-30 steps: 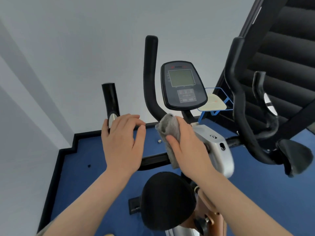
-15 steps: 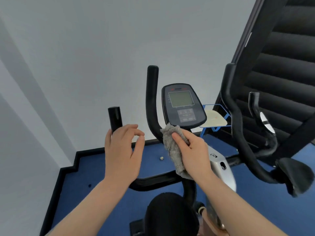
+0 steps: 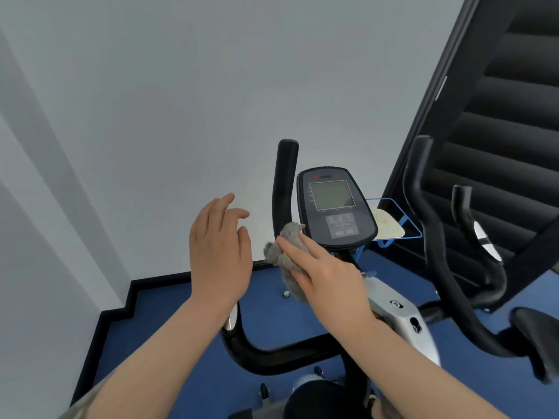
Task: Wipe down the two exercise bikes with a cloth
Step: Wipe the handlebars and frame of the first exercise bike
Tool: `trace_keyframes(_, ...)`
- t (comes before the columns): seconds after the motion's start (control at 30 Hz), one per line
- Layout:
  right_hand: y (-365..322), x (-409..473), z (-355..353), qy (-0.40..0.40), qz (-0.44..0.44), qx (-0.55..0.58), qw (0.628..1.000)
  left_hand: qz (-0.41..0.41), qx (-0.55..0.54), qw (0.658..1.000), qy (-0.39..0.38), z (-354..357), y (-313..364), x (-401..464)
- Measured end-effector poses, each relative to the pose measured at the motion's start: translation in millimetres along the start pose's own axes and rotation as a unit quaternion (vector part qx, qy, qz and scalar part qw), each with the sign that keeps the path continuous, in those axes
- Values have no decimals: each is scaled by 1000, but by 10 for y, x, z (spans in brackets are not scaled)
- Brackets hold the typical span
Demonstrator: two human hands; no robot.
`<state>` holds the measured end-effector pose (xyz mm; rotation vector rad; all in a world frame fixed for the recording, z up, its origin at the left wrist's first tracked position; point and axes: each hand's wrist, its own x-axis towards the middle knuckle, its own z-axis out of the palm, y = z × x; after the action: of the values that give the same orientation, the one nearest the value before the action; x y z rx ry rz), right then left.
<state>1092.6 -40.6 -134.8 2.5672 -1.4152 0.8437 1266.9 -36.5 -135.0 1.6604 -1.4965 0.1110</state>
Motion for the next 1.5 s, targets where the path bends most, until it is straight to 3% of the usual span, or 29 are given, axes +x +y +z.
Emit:
trace_keyframes(0.1, 77, -3, -90, -30, 19, 107, 994, -3, -10, 1000, -5, -13, 2, 1)
trace_keyframes(0.17, 29, 158, -73, 26, 69, 164, 984, -1, -12, 1000, -7, -10, -5, 6)
trace_keyframes(0.27, -145, 418, 60, 40, 119, 101, 987, 0, -17, 1000, -8, -13, -5, 7)
trace_keyframes(0.37, -244, 256, 142, 17, 89, 18, 996, 1, -16, 1000, -7, -21, 0, 9)
trace_keyframes(0.47, -104, 124, 37, -9, 50, 64, 997, 3, -17, 1000, -5, -15, -7, 18)
trace_keyframes(0.53, 30, 214, -55, -12, 87, 150, 985, 9, -17, 1000, -3, -14, -13, 12)
trace_keyframes(0.6, 89, 424, -140, 57, 129, 202, 969, 15, -15, 1000, 2, -17, -17, 6)
trace_keyframes(0.7, -32, 823, -156, 180, 142, 324, 918, 16, -9, 1000, 7, -10, -18, 3)
trace_keyframes(0.77, -165, 1017, -95, 194, 147, 311, 919, 18, -7, 1000, 10, -2, -20, 1)
trace_keyframes(0.97, -108, 647, 114, 92, 108, 187, 972, 23, -4, 1000, 12, 14, -38, 6)
trace_keyframes(1.03, 38, 609, 27, 83, 135, 233, 959, 25, -2, 1000, 12, 18, -40, 9)
trace_keyframes(1.17, 26, 889, -136, 149, 188, 289, 927, 25, 4, 1000, 16, 21, -40, 7)
trace_keyframes(1.33, -146, 457, -19, 28, 115, 210, 970, 22, 6, 999, 26, 7, -28, -9)
trace_keyframes(1.5, 172, 113, -213, -61, 116, 216, 968, 21, -5, 999, 35, 7, -26, -30)
